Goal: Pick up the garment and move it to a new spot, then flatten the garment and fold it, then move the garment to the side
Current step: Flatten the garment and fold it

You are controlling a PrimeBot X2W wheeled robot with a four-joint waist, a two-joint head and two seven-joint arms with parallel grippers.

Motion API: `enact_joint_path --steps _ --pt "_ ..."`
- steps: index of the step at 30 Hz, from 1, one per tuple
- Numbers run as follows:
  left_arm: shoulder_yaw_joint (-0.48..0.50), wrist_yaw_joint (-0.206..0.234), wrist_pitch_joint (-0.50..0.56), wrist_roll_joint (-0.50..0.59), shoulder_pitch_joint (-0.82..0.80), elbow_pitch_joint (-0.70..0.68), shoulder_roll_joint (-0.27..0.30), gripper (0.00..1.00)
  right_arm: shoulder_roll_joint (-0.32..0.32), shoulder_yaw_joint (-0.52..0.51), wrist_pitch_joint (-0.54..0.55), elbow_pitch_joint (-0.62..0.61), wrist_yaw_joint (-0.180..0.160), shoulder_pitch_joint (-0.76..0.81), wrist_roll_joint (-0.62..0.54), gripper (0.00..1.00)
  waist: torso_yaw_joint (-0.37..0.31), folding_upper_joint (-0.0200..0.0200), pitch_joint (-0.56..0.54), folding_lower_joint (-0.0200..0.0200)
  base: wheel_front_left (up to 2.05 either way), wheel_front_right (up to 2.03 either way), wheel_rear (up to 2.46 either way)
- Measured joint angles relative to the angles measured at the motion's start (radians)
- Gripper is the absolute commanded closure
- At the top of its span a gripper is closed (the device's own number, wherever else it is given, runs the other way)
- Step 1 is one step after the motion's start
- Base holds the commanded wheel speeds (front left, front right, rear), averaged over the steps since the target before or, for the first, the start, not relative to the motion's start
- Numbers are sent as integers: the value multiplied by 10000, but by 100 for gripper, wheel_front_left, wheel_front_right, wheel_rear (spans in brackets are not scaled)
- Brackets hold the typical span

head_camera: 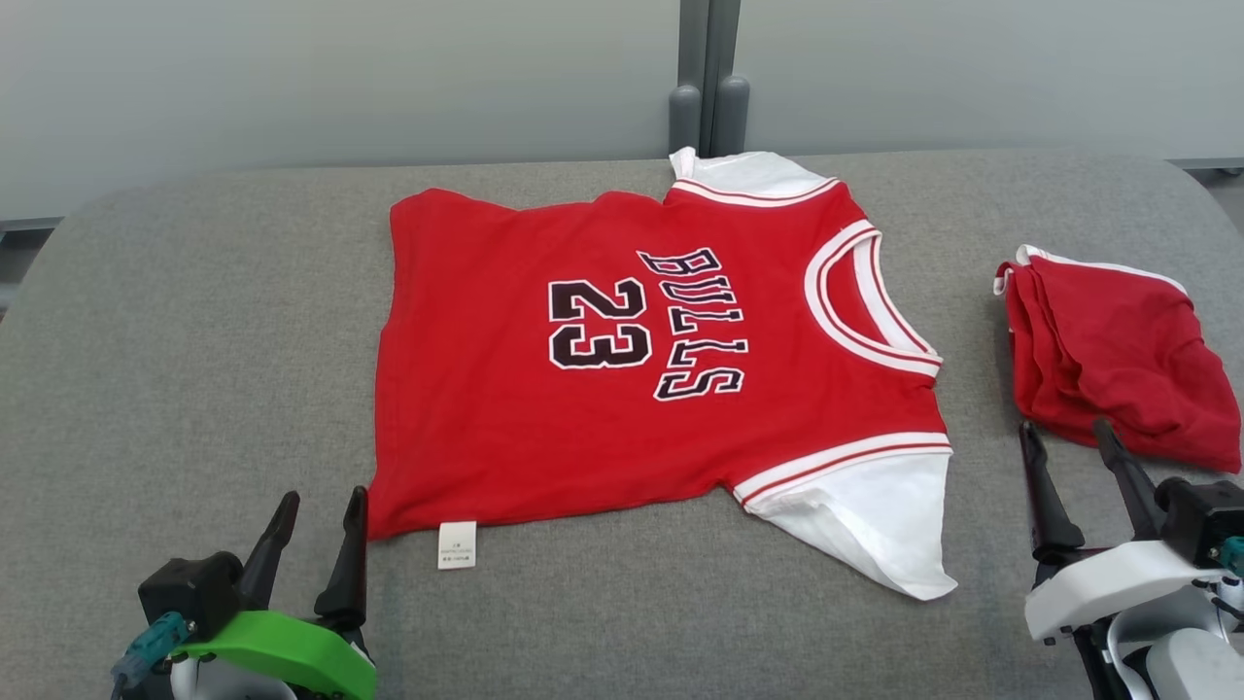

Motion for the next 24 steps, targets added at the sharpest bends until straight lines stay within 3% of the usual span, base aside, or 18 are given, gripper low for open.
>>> enact_joint_path --steps 9,16,24 --pt "-205 -130 0 274 -11 75 -272 0 245 1009 0 1214 738 522 -81 0 63 0 308 1 0 0 0" --pt "-230 -163 0 347 -113 245 -309 0 552 1335 0 2044 1099 270 -138 0 209 0 720 0 0 0 0" --pt "-182 -247 0 380 -357 464 -336 0 807 1446 0 2769 1285 143 -134 0 348 0 907 0 0 0 0"
